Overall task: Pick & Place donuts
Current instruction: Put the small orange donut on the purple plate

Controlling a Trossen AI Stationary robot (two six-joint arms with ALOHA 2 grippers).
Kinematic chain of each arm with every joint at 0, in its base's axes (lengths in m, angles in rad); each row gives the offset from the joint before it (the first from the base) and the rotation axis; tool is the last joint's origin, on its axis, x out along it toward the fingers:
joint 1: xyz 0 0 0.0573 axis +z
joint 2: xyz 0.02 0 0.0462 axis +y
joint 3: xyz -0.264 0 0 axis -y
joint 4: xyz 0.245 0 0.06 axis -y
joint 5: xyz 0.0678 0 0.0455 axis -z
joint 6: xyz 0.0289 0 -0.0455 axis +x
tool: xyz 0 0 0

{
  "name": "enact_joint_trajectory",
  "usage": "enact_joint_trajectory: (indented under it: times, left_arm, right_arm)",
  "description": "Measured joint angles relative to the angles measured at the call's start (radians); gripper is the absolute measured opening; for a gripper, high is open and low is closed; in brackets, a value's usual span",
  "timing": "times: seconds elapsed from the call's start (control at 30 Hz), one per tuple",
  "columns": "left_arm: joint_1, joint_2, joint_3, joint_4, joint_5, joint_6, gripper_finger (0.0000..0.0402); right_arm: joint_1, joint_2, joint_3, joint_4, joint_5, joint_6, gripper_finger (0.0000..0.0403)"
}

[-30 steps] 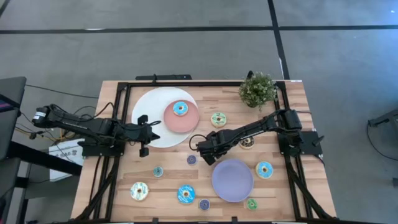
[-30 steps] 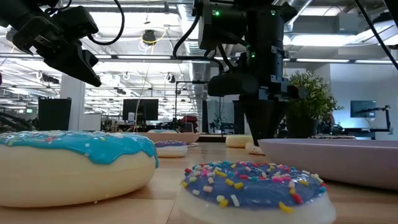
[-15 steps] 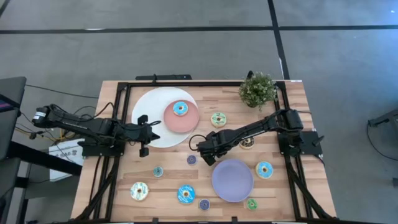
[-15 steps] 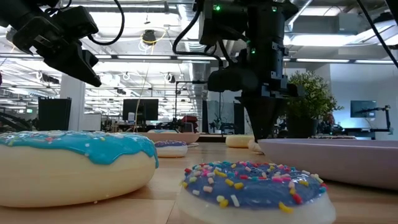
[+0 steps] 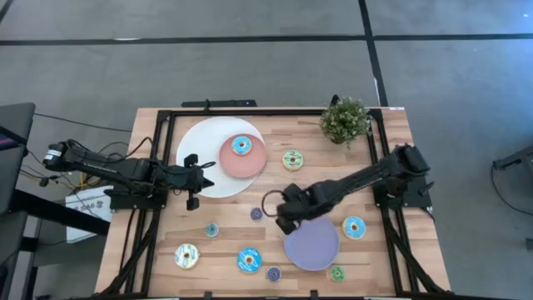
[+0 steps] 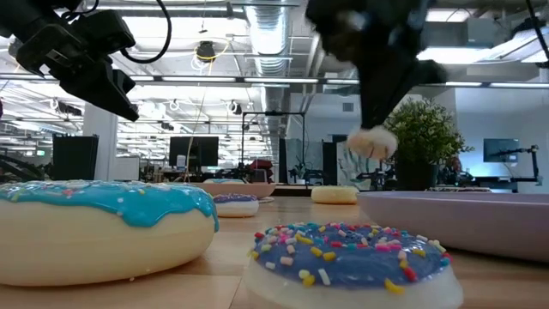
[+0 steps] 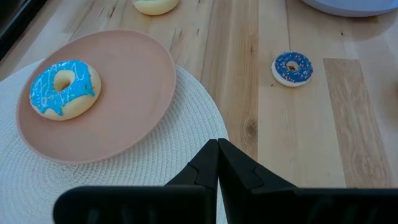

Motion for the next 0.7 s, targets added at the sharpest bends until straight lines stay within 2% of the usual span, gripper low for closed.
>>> enact_joint_trajectory:
  times: [0.23,0.4,0.6,0.7]
  left_arm:
    - [0.0,0.0,0.0,0.0,0.0,0.0,0.0]
    - [0.0,0.0,0.0,0.001,0.0,-0.009,0.0]
    - [0.0,0.0,0.0,0.003,0.003,-0.016,0.0]
    - [0.0,0.0,0.0,0.008,0.009,-0.018,0.0]
  right_arm:
    - [0.19,-0.03,0.0,0.007,0.038,0.21,0.0]
    - [0.302,0.0,-0.013,0.079,0.167,0.381,0.0]
    - [0.375,0.0,-0.217,0.285,0.211,0.58,0.0]
    - [0.391,-0.038,-0.343,0.492,0.266,0.598,0.0]
